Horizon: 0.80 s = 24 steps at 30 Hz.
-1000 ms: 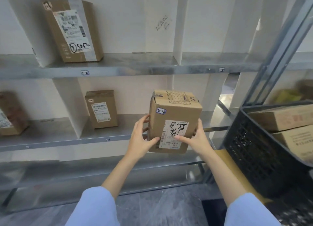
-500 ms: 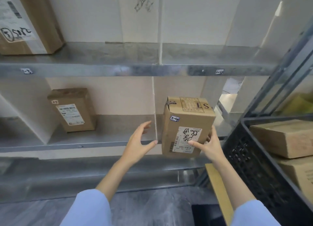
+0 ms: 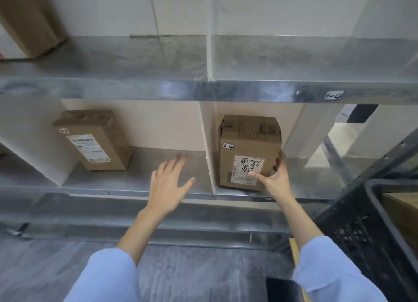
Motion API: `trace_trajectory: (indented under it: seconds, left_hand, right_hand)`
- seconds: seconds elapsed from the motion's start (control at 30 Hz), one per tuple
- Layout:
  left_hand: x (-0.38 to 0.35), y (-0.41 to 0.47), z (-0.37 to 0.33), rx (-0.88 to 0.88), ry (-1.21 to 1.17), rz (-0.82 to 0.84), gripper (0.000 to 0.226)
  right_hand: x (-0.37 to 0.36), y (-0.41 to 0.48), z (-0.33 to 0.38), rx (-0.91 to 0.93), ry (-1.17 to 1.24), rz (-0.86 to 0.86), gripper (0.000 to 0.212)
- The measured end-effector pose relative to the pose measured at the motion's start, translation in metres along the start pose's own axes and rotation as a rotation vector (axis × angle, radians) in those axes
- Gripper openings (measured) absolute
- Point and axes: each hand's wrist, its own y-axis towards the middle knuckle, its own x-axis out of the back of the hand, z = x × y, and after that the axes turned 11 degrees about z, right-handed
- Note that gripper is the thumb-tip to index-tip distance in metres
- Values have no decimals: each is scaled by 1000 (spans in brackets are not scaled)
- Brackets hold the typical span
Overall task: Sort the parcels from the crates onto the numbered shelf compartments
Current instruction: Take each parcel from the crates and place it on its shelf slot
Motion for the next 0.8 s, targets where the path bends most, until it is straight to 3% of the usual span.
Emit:
trace_trajectory:
  seconds: [0.47, 0.67, 0.8]
  left_hand:
    - [-9, 14, -2, -4, 18, 6, 72]
    - [4, -3, -2, -36, 18, 6, 71]
    - [19, -22, -4, -81, 30, -6, 71]
  right_hand:
    - [-3, 36, -17, -42, -58, 64, 102]
    - [-5, 14, -1, -128, -234, 23, 113]
    - [-8, -22, 20, -170, -392, -32, 99]
